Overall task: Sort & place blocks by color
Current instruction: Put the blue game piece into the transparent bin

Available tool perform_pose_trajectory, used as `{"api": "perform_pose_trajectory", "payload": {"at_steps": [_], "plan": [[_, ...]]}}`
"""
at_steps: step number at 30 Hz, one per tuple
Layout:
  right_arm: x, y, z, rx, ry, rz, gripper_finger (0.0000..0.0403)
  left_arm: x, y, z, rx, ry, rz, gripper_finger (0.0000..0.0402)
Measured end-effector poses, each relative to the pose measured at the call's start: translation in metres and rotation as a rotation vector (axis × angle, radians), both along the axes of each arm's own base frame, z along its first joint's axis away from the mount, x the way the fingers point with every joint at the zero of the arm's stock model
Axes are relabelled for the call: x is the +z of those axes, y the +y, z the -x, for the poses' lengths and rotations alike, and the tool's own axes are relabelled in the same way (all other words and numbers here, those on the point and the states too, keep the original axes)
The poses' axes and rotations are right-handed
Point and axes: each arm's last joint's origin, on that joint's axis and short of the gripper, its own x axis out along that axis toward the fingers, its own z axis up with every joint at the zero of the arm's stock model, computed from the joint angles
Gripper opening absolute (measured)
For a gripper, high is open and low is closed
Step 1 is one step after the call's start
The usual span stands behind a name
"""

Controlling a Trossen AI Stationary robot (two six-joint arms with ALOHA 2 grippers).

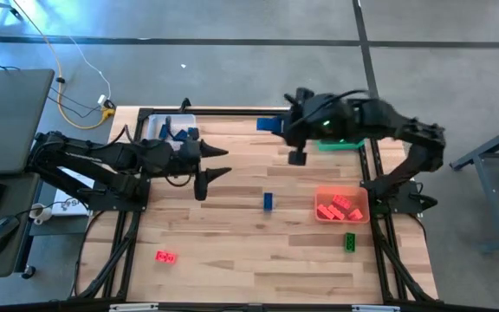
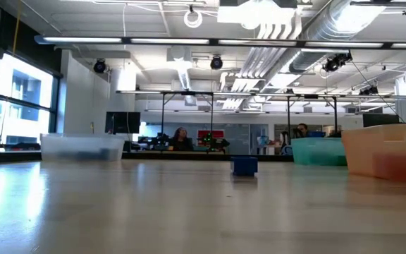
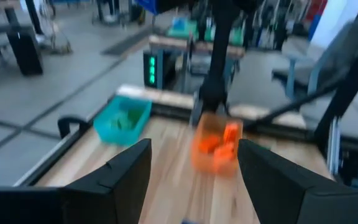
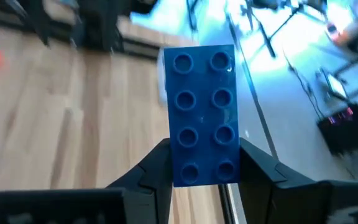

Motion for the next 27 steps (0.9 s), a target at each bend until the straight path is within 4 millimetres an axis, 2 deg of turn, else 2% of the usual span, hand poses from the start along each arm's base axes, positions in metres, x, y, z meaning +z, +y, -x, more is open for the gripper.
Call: {"api": "perform_pose_trajectory", "payload": {"at_steps": [6, 12, 18, 22, 27], "plan": [[0.025, -0.005, 0.022, 0.111, -0.147, -0.039, 0.0113, 0.011, 0.004, -0.002, 0.017, -0.104, -0.048, 0.0225], [0.040, -0.004, 0.022, 0.292, -0.303, -0.113, 0.0113, 0.023, 0.008, -0.002, 0.002, -0.224, -0.063, 0.0225], [0.045, -0.004, 0.008, 0.441, -0.400, -0.164, 0.0113, 0.031, 0.008, -0.002, -0.040, -0.255, -0.198, 0.0225], [0.038, -0.004, -0.011, 0.481, -0.413, -0.203, 0.0113, 0.030, 0.010, -0.002, -0.033, -0.230, -0.263, 0.0225], [0.023, -0.007, -0.036, 0.476, -0.385, -0.205, 0.0113, 0.032, 0.016, -0.002, -0.015, -0.271, -0.201, 0.0225]]}}
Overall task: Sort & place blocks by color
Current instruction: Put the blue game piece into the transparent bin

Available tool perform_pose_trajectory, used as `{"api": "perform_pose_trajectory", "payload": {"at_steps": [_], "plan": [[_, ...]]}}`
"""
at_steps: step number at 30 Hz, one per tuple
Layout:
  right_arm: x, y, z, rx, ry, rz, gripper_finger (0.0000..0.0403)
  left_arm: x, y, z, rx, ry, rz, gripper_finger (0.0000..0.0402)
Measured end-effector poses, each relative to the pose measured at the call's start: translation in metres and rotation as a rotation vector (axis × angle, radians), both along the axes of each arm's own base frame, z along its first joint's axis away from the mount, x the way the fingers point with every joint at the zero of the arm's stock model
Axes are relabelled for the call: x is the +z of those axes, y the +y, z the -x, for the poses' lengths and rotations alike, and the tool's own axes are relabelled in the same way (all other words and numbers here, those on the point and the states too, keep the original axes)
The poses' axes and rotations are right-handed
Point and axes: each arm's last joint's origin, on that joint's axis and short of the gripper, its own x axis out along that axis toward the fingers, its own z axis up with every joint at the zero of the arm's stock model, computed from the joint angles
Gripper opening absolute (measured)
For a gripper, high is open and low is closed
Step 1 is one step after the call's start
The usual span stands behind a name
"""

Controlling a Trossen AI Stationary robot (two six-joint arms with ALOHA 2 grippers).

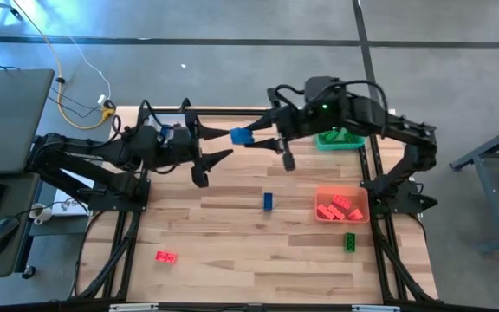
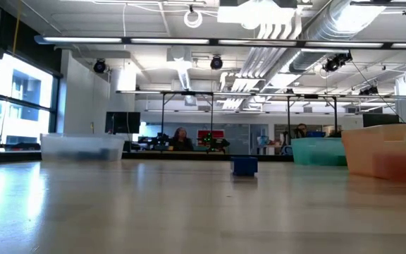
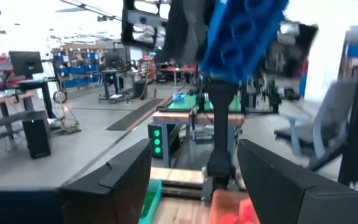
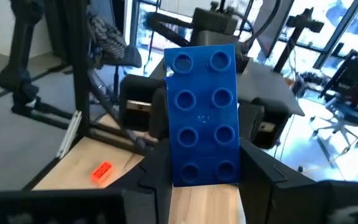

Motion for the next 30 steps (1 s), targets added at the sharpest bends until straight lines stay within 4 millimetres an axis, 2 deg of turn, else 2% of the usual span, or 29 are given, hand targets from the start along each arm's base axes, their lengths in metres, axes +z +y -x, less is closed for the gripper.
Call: {"api": "perform_pose_trajectory", "payload": {"at_steps": [8, 17, 30], "plan": [[-0.005, -0.007, -0.019, -0.016, -0.053, -0.008, 0.0113, 0.004, 0.010, 0.003, -0.071, -0.037, 0.030, 0.0225], [-0.019, -0.015, -0.034, -0.057, 0.000, -0.081, 0.0113, 0.009, 0.019, 0.005, -0.089, -0.079, -0.016, 0.0225], [-0.023, -0.022, -0.036, -0.181, 0.030, -0.118, 0.0113, 0.014, 0.037, 0.013, -0.105, -0.108, -0.043, 0.0225]]}}
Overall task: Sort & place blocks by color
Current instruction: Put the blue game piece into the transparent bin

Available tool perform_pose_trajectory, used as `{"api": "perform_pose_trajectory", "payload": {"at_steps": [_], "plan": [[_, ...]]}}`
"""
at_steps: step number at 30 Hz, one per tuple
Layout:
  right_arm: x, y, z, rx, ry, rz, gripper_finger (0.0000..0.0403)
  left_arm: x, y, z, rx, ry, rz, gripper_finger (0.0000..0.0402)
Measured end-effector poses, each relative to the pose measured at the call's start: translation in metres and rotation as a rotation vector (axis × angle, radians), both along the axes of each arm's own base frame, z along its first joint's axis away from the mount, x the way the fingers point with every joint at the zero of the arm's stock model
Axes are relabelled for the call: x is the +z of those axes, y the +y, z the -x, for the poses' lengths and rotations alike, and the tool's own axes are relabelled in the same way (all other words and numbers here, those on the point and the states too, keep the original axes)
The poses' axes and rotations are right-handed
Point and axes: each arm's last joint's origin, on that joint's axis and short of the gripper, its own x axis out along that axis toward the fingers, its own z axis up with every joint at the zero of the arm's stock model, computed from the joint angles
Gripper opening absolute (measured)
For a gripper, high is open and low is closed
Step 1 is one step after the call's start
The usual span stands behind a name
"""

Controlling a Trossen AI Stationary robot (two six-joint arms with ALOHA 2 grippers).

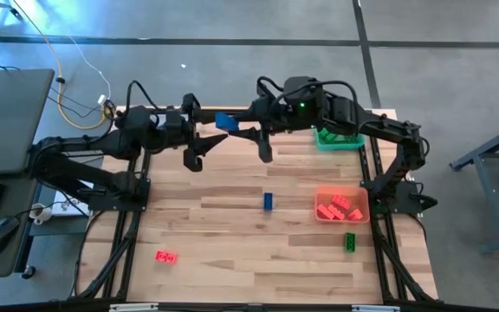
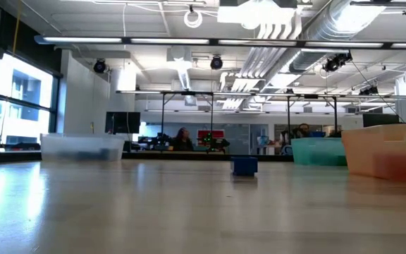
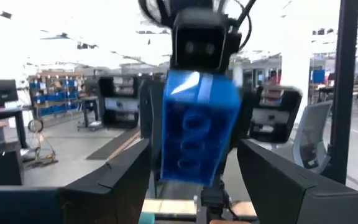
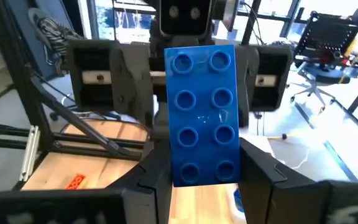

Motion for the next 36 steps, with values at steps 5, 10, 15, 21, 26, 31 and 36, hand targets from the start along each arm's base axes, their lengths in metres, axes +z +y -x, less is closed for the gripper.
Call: {"api": "perform_pose_trajectory", "payload": {"at_steps": [5, 10, 15, 21, 26, 31, 36], "plan": [[-0.001, -0.003, 0.000, -0.023, 0.004, -0.029, 0.0113, 0.005, 0.006, 0.007, -0.046, -0.035, -0.026, 0.0225], [-0.003, -0.004, -0.004, -0.024, -0.001, -0.049, 0.0113, 0.006, 0.015, 0.010, -0.069, -0.041, 0.001, 0.0225], [-0.017, -0.005, -0.021, -0.002, 0.023, -0.085, 0.0113, 0.005, 0.022, 0.012, -0.083, -0.034, 0.000, 0.0225], [-0.021, -0.008, -0.027, -0.057, 0.019, -0.068, 0.0113, 0.001, 0.029, 0.014, -0.067, 0.006, 0.020, 0.0221], [-0.015, -0.008, -0.025, -0.073, -0.022, -0.061, 0.0113, -0.001, 0.036, 0.017, -0.088, 0.037, 0.021, 0.0205], [-0.015, -0.008, -0.025, -0.092, -0.017, -0.073, 0.0113, 0.000, 0.041, 0.020, -0.078, 0.022, 0.008, 0.0184], [-0.015, -0.009, -0.024, -0.119, -0.019, -0.080, 0.0113, 0.000, 0.046, 0.022, -0.074, 0.023, 0.003, 0.0138]]}}
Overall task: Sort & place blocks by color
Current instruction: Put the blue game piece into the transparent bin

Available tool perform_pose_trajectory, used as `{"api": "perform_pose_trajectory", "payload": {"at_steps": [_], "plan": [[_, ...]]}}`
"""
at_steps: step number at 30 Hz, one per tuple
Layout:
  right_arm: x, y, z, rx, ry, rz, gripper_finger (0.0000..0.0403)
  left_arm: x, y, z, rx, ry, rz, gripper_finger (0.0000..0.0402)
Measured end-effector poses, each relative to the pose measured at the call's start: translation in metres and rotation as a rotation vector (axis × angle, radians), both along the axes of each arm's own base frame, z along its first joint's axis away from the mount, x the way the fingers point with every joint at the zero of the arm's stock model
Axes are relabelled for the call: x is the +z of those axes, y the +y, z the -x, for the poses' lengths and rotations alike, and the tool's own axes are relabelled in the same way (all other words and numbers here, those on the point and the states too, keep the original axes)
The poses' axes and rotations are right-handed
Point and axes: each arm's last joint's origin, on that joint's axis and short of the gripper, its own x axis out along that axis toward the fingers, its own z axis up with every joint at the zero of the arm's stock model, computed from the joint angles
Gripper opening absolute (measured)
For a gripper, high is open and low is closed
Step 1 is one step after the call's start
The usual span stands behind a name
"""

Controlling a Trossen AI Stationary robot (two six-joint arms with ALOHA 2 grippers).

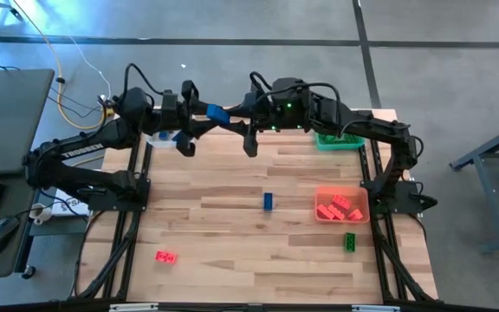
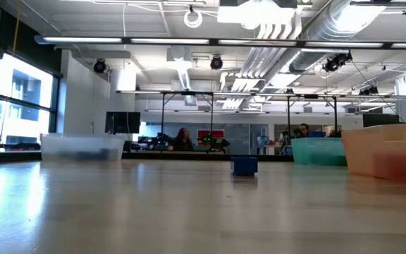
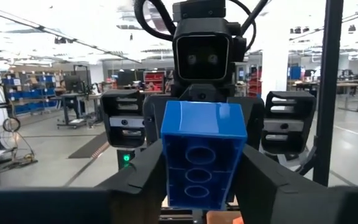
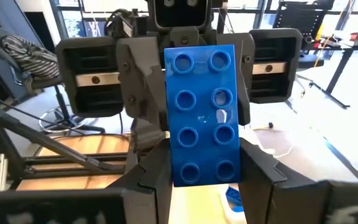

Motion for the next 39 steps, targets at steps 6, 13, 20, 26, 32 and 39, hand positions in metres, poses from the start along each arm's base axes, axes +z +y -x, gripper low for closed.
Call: {"api": "perform_pose_trajectory", "payload": {"at_steps": [6, 13, 20, 26, 32, 39], "plan": [[-0.003, 0.000, -0.001, -0.009, 0.014, -0.005, 0.0113, 0.000, 0.000, 0.001, -0.035, 0.012, -0.039, 0.0108], [-0.011, -0.003, -0.005, -0.111, 0.053, -0.033, 0.0209, -0.009, 0.005, 0.001, 0.004, 0.105, -0.046, 0.0108], [-0.019, -0.006, -0.003, -0.194, 0.132, -0.020, 0.0278, -0.026, 0.020, 0.010, 0.079, 0.269, 0.012, 0.0109], [-0.020, -0.007, 0.000, -0.298, 0.148, -0.076, 0.0280, -0.050, 0.038, 0.025, 0.289, 0.505, 0.085, 0.0109], [-0.019, -0.008, 0.001, -0.317, 0.138, -0.090, 0.0281, -0.076, 0.058, 0.039, 0.506, 0.755, 0.195, 0.0110], [-0.019, -0.008, 0.001, -0.324, 0.133, -0.114, 0.0281, -0.105, 0.084, 0.045, 0.630, 0.926, 0.350, 0.0110]]}}
